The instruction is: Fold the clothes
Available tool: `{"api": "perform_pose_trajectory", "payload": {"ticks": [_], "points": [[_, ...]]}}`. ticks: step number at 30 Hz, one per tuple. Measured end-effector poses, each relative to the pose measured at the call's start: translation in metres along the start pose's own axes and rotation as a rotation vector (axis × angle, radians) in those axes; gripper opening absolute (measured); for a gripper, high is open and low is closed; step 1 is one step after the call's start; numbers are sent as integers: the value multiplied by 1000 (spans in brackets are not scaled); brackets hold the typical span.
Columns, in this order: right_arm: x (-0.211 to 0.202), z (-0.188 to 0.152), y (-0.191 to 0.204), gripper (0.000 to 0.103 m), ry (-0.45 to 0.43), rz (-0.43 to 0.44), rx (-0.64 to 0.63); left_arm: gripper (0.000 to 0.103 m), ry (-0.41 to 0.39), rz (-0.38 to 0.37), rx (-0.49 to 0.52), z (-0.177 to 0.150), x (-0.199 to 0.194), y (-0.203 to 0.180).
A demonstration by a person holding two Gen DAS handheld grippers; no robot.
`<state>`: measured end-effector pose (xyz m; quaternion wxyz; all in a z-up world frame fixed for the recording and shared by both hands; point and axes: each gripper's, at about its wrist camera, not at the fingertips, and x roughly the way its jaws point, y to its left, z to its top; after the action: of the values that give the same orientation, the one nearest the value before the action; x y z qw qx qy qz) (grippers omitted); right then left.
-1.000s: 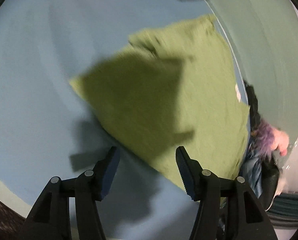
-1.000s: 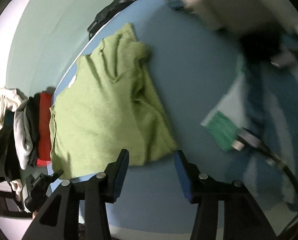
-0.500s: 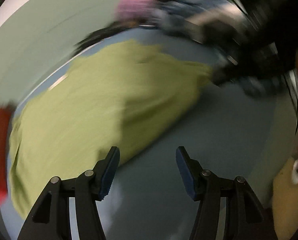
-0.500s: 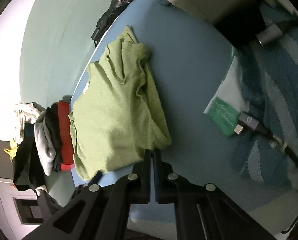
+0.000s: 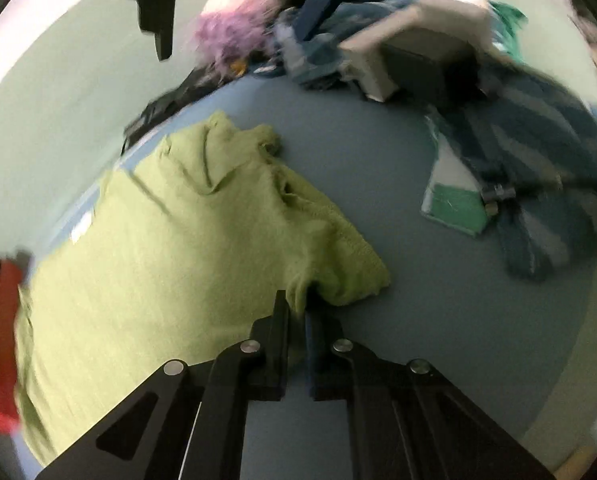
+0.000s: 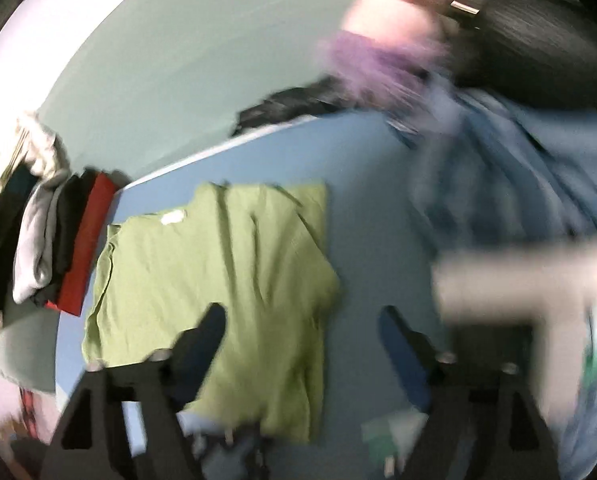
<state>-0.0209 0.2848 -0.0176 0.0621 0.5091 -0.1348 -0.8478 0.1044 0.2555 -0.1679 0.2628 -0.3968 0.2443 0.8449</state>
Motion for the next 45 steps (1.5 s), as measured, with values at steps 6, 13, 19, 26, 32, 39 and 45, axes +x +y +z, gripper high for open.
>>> {"api": "perform_pose_trajectory", "payload": {"ticks": [6,13,19,26,32,39,45], "points": [[99,54,8,80,249,-58,-92,6,64,-30,-109,14,12,13],[131,59,-4,77,330,14,-30,6,75,-57,-132,13,12,15],[110,55,-20,7,298,69,0,6,57,-180,-361,15,-1,46],[69,75,45,7,201,193,-145,6,-112,-181,-790,-27,-65,164],[108,98,170,7,215,290,-293,6,-113,28,-1064,-105,-91,255],[189,70,284,7,337,333,-360,6,-104,104,-1237,-169,-109,283],[223,64,334,7,388,361,-366,6,-115,100,-1321,-191,-112,288]]}}
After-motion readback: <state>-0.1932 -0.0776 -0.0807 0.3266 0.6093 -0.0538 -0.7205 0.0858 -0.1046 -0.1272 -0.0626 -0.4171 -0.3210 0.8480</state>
